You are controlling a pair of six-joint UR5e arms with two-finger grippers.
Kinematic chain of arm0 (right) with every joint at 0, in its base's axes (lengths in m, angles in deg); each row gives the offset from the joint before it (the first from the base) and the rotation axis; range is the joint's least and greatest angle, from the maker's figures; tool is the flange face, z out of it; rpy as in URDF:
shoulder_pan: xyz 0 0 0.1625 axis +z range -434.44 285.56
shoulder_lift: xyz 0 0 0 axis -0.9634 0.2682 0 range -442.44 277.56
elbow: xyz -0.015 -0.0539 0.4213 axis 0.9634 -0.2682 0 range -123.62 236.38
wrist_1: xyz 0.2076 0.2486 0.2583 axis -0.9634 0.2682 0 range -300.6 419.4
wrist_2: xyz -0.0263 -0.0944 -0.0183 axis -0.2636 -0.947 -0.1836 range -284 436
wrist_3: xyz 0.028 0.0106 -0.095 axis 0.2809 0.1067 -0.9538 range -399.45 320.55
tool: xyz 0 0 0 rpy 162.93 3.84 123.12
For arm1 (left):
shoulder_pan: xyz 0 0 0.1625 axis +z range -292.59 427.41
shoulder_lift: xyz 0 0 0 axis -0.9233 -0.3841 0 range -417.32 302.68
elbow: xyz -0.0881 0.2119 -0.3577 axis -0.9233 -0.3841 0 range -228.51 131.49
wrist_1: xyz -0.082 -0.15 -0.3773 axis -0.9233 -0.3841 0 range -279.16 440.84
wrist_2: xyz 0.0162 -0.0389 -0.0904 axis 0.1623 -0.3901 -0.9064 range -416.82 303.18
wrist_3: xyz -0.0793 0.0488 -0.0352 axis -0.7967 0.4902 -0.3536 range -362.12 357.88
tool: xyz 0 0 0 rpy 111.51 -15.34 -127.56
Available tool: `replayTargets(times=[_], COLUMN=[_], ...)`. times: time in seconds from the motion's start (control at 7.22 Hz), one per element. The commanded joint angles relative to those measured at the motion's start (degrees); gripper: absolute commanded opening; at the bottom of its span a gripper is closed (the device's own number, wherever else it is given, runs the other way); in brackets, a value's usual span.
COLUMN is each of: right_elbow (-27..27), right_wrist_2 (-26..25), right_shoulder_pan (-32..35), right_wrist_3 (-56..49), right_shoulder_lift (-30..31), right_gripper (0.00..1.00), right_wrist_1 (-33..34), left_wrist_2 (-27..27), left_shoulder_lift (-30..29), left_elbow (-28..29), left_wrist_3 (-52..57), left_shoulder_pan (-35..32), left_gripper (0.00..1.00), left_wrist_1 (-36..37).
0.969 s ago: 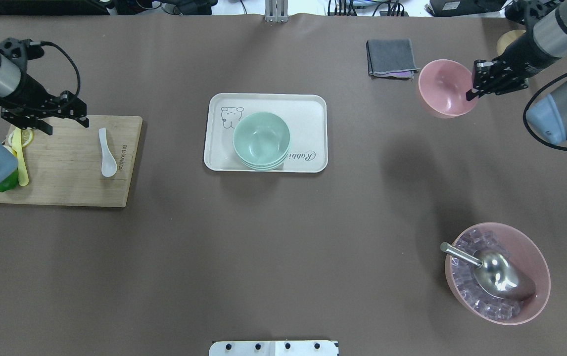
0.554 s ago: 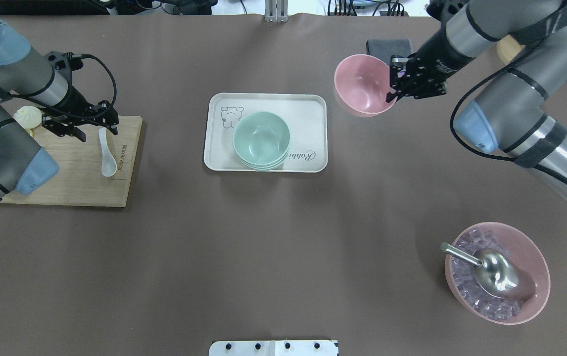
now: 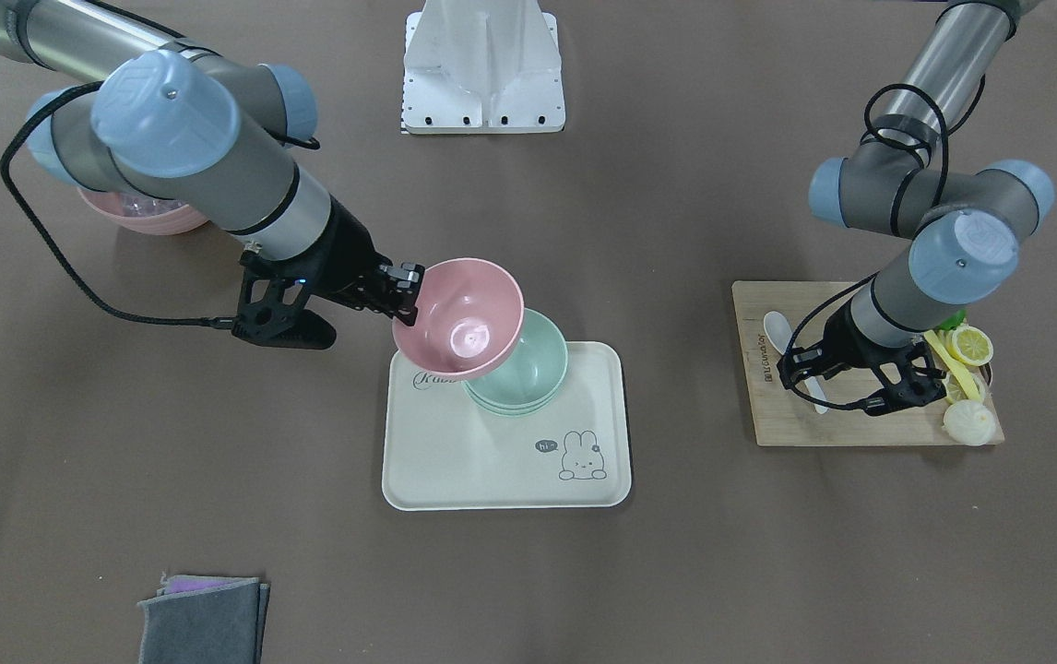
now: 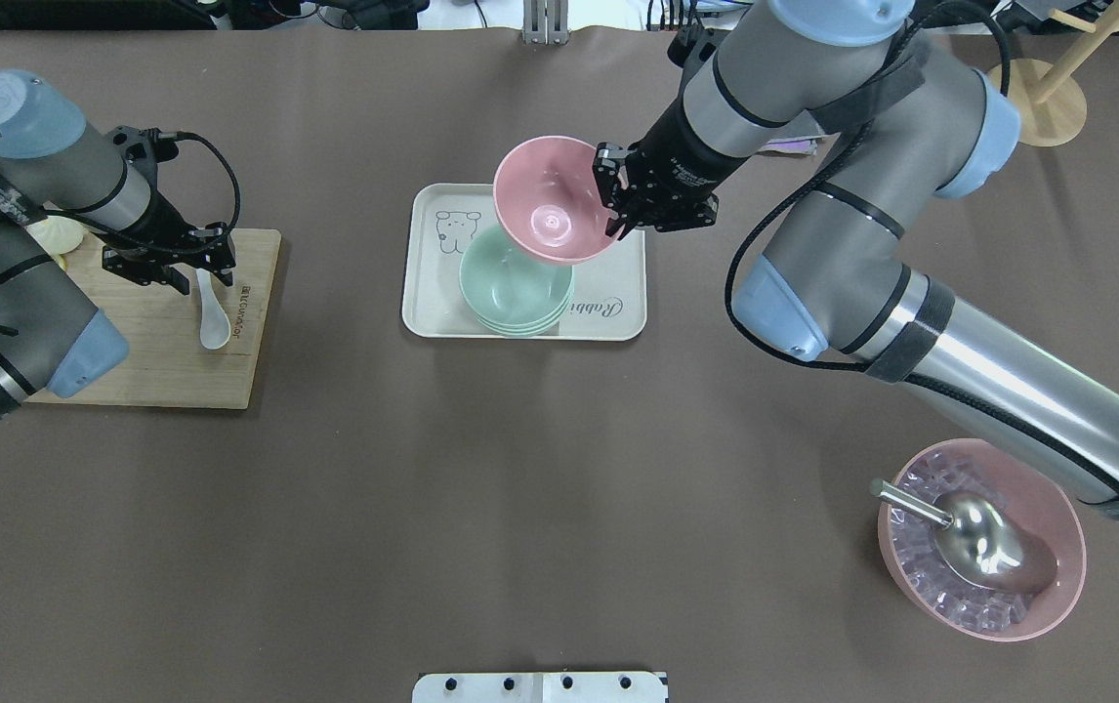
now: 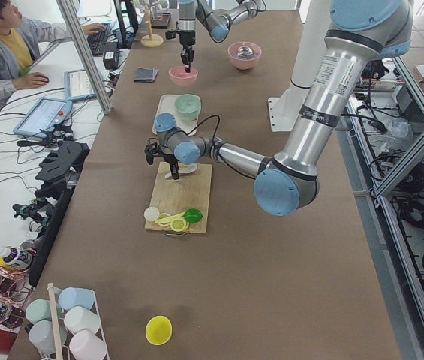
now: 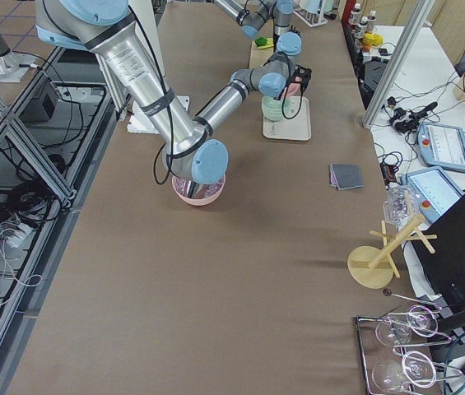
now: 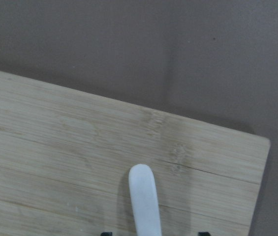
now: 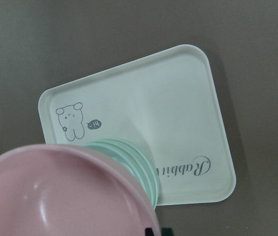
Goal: Stack pink bowl on green and place spoon
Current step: 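Carry pink bowl over green bowl while left gripper grasps white spoon, then lower pink bowl into green bowl, open right gripper while left lifts spoon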
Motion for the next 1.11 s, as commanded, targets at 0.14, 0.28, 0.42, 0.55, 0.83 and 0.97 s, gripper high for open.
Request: replayTargets(times=[0.14, 0.28, 0.42, 0.55, 0.83, 0.97], right_elbow=[-0.34, -0.34, -1.48, -3.92, -6.22, -6.84], right_wrist_2=[-3.79, -4.94, -7.82, -9.16, -9.78, -9.78], right_shoulder_pan=[-3.98, -5.12, -6.35, -6.54, -6.54, -6.54], right_wrist_3=[0.33, 0.42, 1.29, 1.39, 1.39, 1.56], right_shoulder_lift=[-0.76, -0.76, -1.11, -2.42, -2.78, -2.87], right_gripper=[0.00, 0.00, 0.00, 0.00, 0.97, 1.00], right_wrist_1=[0.74, 0.74, 0.48, 0.30, -0.92, -2.67], left_wrist_2=[-0.61, -1.22, -2.88, -3.59, -3.95, -3.77], left_shoulder_lift=[-0.62, -1.93, -3.34, -3.52, -7.37, -11.83], left_elbow=[-0.39, -0.75, -0.75, -1.36, -5.30, -4.97], left_wrist_3=[-0.11, -1.41, -3.60, -4.06, -12.18, -16.76], left_shoulder_pan=[0.13, 0.13, 0.05, 0.04, 0.04, 0.48], left_gripper=[0.00, 0.00, 0.00, 0.00, 0.00, 0.00], left_wrist_1=[-0.32, -0.24, -0.24, -0.24, -0.32, -0.15])
